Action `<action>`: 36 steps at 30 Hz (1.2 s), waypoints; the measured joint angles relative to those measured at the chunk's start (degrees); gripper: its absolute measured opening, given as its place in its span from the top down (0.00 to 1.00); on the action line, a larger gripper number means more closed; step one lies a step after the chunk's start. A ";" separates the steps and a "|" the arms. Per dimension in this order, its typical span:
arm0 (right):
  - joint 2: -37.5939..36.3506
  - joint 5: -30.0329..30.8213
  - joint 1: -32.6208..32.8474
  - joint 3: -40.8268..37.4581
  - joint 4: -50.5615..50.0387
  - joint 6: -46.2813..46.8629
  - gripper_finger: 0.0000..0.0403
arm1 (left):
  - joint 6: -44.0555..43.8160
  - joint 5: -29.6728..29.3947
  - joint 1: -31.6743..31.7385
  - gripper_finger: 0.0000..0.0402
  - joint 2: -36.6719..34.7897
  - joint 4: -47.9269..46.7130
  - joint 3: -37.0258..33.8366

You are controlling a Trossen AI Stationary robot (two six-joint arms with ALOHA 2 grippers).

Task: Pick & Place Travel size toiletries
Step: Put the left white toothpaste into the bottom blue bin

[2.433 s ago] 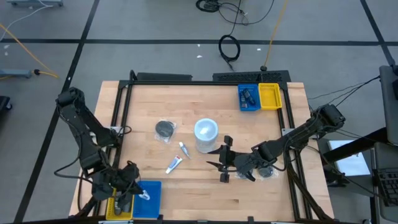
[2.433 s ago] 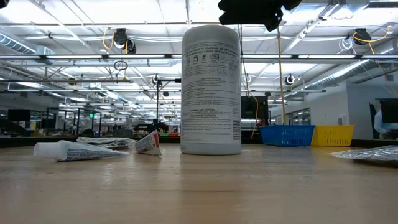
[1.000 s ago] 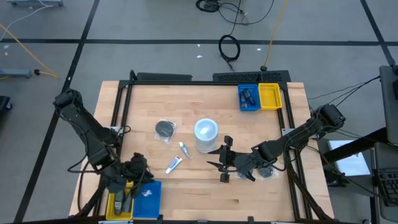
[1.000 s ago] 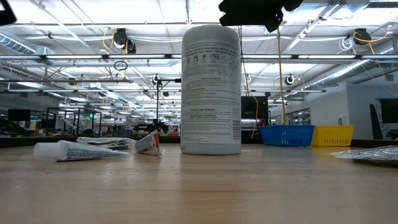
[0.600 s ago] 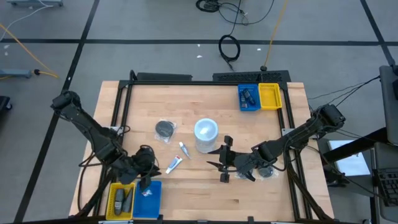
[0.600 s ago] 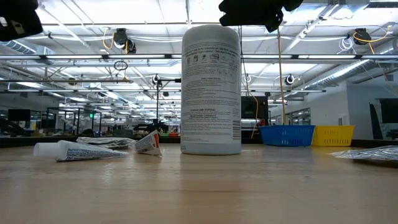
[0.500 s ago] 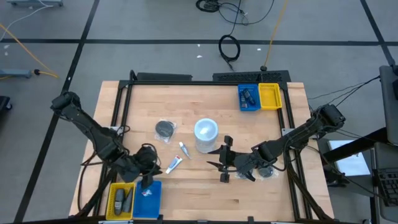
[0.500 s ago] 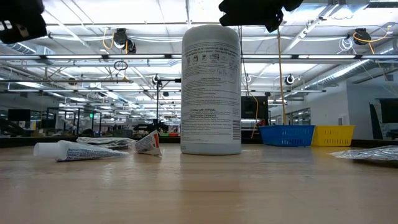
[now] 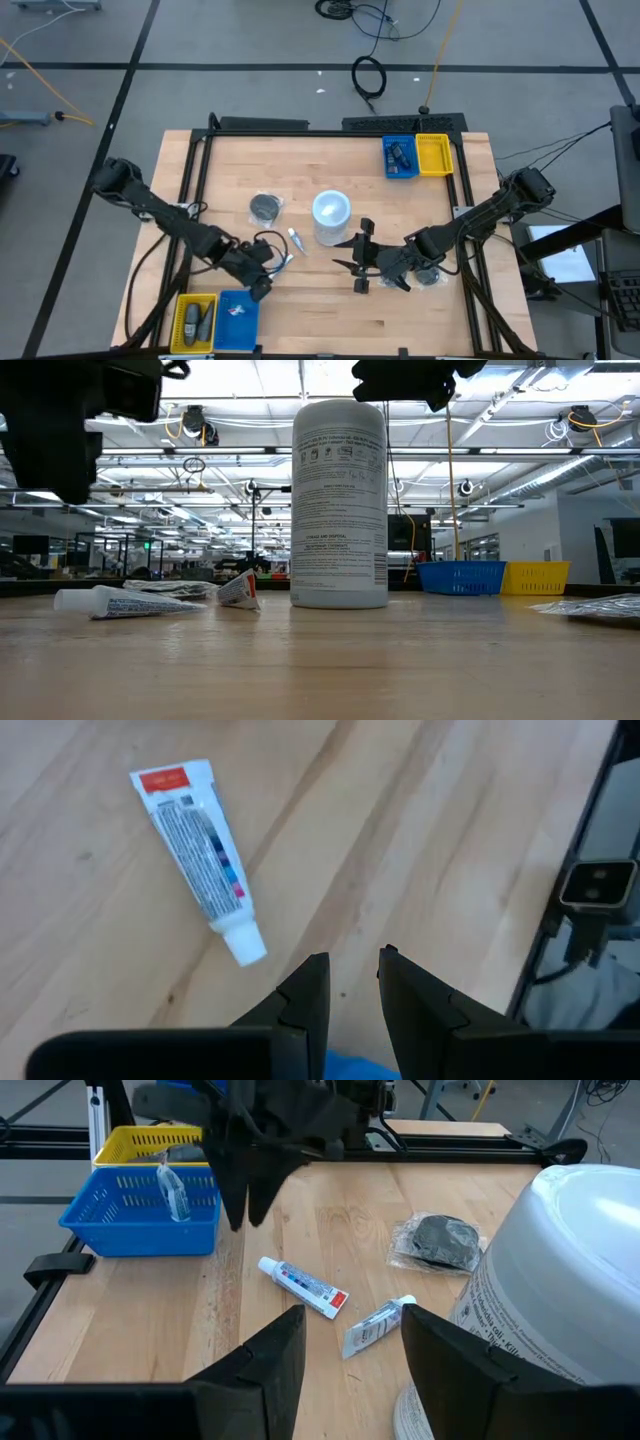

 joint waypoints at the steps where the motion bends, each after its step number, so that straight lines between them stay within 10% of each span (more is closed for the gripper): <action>1: 0.00 0.00 0.00 0.00 0.00 0.00 0.61 | 0.17 0.70 0.67 0.78 0.59 0.37 0.00; 36: 0.00 0.00 -0.01 0.00 -0.33 0.00 0.61 | 3.78 8.97 5.13 0.78 7.57 0.11 -0.02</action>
